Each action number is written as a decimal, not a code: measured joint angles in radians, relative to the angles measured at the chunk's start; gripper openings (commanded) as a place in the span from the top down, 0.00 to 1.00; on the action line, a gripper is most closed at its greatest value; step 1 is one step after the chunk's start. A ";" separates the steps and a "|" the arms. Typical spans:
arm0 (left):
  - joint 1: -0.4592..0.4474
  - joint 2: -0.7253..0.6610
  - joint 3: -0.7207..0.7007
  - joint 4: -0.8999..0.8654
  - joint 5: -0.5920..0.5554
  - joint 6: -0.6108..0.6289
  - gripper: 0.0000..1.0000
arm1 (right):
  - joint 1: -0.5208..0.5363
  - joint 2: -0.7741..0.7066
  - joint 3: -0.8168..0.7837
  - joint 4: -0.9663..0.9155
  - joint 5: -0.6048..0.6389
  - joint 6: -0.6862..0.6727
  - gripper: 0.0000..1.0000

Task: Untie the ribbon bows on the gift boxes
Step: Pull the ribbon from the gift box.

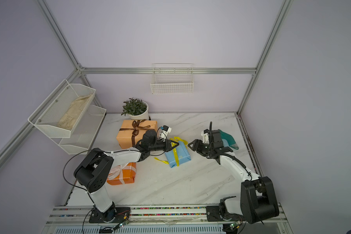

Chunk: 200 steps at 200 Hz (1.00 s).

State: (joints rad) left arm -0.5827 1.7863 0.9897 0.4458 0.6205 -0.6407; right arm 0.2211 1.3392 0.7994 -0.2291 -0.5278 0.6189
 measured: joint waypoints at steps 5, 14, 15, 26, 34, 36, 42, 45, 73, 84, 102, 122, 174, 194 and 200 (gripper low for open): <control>0.000 0.000 0.000 0.012 0.005 -0.013 1.00 | 0.018 0.015 -0.002 0.004 -0.002 -0.003 0.38; 0.000 0.000 0.000 0.034 0.014 -0.035 1.00 | 0.048 0.042 -0.001 0.017 -0.001 -0.014 0.37; 0.000 0.000 0.000 0.038 0.015 -0.039 1.00 | 0.051 0.043 -0.001 0.019 -0.001 -0.015 0.36; 0.000 0.000 0.000 0.063 0.027 -0.063 1.00 | 0.080 0.080 0.005 0.041 0.000 -0.027 0.35; 0.000 0.000 0.000 0.079 0.032 -0.080 1.00 | 0.091 0.103 0.012 0.062 -0.003 -0.037 0.33; 0.000 0.000 0.000 0.081 0.032 -0.084 1.00 | 0.092 0.107 0.014 0.067 -0.002 -0.039 0.32; 0.000 0.000 0.000 0.094 0.038 -0.096 1.00 | 0.094 0.122 0.022 0.087 -0.001 -0.045 0.31; 0.000 0.000 -0.001 0.100 0.039 -0.101 1.00 | 0.094 0.129 0.025 0.096 -0.001 -0.046 0.30; 0.000 0.000 -0.002 0.159 0.066 -0.146 1.00 | 0.094 0.187 0.059 0.156 0.011 -0.066 0.24; 0.000 0.001 -0.002 0.182 0.076 -0.164 1.00 | 0.094 0.195 0.066 0.167 0.021 -0.076 0.20; 0.000 0.005 -0.006 0.227 0.092 -0.195 1.00 | 0.094 0.194 0.068 0.161 0.064 -0.086 0.16; -0.001 0.019 -0.008 0.251 0.101 -0.214 1.00 | 0.094 0.182 0.066 0.115 0.100 -0.093 0.16; -0.001 0.029 -0.030 0.255 0.102 -0.217 1.00 | 0.095 0.089 0.066 0.082 0.157 -0.118 0.16; -0.001 0.029 -0.030 0.253 0.103 -0.223 1.00 | 0.095 0.129 0.058 0.104 0.153 -0.126 0.16; -0.001 0.028 -0.030 0.248 0.104 -0.224 1.00 | 0.095 0.145 0.053 0.111 0.150 -0.127 0.15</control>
State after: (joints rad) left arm -0.5835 1.8145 0.9600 0.6941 0.7242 -0.8650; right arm 0.3164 1.4837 0.8524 -0.1181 -0.3779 0.4919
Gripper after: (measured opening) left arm 0.047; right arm 0.844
